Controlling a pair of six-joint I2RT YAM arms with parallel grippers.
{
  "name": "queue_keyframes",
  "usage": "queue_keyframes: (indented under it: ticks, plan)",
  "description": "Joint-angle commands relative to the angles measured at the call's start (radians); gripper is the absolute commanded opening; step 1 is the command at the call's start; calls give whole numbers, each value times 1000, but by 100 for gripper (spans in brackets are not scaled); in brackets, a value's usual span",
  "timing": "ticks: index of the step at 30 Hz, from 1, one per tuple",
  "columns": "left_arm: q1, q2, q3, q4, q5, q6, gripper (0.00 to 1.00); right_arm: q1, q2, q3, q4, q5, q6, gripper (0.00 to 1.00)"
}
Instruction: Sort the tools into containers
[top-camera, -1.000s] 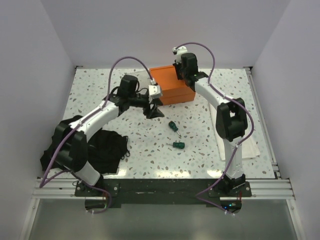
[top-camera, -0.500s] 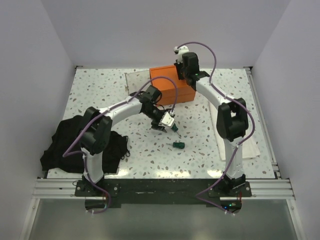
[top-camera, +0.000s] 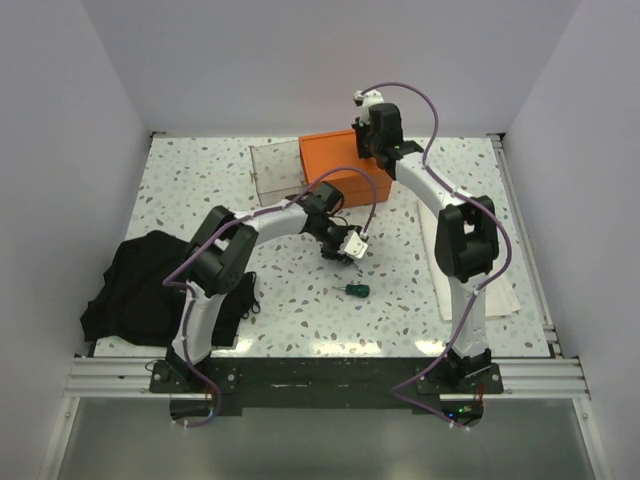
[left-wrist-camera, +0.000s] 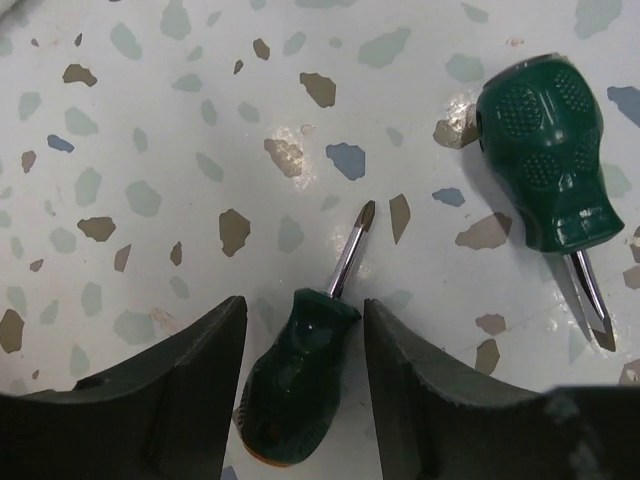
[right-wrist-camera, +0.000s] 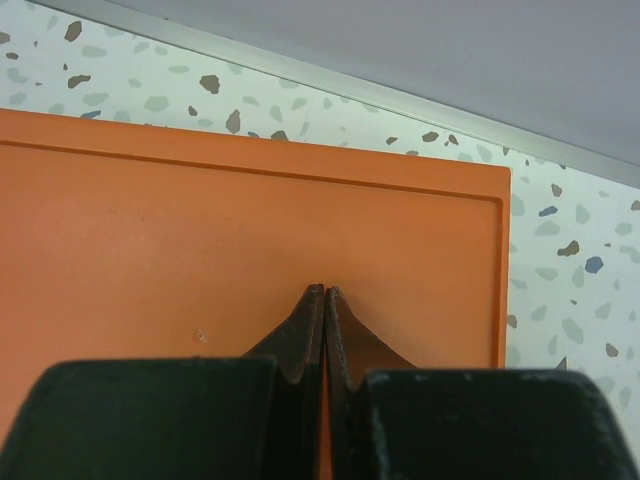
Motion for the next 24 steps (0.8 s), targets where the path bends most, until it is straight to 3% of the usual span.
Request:
queue_keyframes:
  ticks: [1,3,6,7,9,12,14,19,21,22,24]
  plan:
    - [-10,35,46,-32,-47,-46,51,-19,-1,-15,-192,-11,40,0]
    - [-9,41,51,-70,-69,-49,44,-21,-12,-23,-194,-16,44,0]
    - [-7,37,60,-159,-74,-43,22,-22,-16,-32,-191,-16,44,0]
    - [-6,34,60,-184,-75,-35,8,-22,-18,-34,-189,-11,40,0]
    - [0,-7,37,-216,-54,-33,0,-24,-16,-34,-189,-8,37,0]
    - [-3,-162,-65,-91,27,-131,0,-24,-10,-34,-189,-5,31,0]
    - [-3,-303,-124,109,58,-295,0,-24,-7,-37,-188,-1,27,0]
    - [34,-498,-231,374,37,-557,0,-24,-9,-46,-180,12,10,0]
    - [72,-575,-306,477,-10,-672,0,-24,-7,-47,-178,16,5,0]
    - [86,-627,-340,660,-88,-805,0,-24,-7,-47,-177,19,5,0]
    - [129,-672,-444,811,-199,-938,0,-24,-6,-47,-177,22,4,0]
